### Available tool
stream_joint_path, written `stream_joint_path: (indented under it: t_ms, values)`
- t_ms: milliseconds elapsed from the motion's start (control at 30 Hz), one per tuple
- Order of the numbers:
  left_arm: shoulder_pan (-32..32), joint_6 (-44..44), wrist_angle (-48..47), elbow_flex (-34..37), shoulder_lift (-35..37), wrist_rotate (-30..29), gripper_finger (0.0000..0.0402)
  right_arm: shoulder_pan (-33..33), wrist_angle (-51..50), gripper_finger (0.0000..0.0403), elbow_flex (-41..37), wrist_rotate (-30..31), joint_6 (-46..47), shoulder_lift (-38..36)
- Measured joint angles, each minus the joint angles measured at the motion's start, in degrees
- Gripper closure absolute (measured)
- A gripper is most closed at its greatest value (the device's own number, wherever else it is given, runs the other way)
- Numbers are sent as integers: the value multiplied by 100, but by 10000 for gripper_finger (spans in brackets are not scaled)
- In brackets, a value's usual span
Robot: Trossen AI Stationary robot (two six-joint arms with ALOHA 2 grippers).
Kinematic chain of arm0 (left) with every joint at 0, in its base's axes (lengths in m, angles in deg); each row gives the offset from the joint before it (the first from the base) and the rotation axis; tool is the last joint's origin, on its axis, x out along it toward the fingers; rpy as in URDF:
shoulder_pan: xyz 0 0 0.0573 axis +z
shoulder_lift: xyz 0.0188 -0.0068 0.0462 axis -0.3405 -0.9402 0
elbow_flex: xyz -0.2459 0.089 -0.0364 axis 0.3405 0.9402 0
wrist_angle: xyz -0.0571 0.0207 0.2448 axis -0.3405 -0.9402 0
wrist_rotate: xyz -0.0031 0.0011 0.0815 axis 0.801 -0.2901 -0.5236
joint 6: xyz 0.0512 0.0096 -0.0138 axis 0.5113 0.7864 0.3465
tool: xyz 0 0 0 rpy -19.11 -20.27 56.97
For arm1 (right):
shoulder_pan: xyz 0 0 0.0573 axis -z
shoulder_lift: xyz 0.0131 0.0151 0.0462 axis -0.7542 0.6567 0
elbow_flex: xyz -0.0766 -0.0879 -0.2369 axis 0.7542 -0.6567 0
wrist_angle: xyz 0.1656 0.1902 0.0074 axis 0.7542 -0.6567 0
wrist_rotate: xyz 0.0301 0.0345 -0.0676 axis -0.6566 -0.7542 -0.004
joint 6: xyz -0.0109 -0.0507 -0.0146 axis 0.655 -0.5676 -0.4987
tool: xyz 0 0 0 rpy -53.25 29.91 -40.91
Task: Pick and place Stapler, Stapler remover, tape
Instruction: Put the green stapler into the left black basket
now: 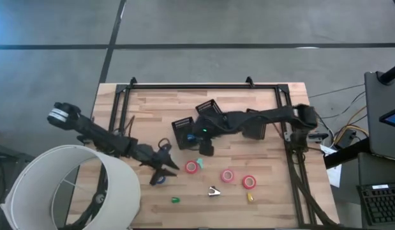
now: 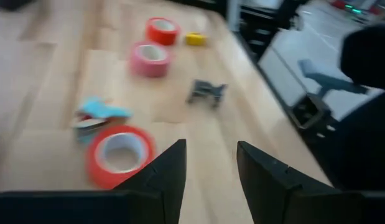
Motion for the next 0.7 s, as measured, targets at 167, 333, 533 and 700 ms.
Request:
stream_joint_path:
  t_ms: [167, 333, 533, 700]
  values:
    - [-489, 60, 299, -105, -478, 2, 257, -296, 1179, 209, -1264, 6, 409, -869]
    - [-868, 219, 302, -385, -1168, 27, 257, -603, 2252, 209, -2247, 20, 375, -1591]
    - [-1109, 402, 320, -1027, -1976, 233, 257, -906, 2962, 209, -3008, 22, 83, -2172]
    - [-1163, 172, 261, -1327, -2274, 360, 257, -1018, 2996, 209, -3221, 33, -74, -2478]
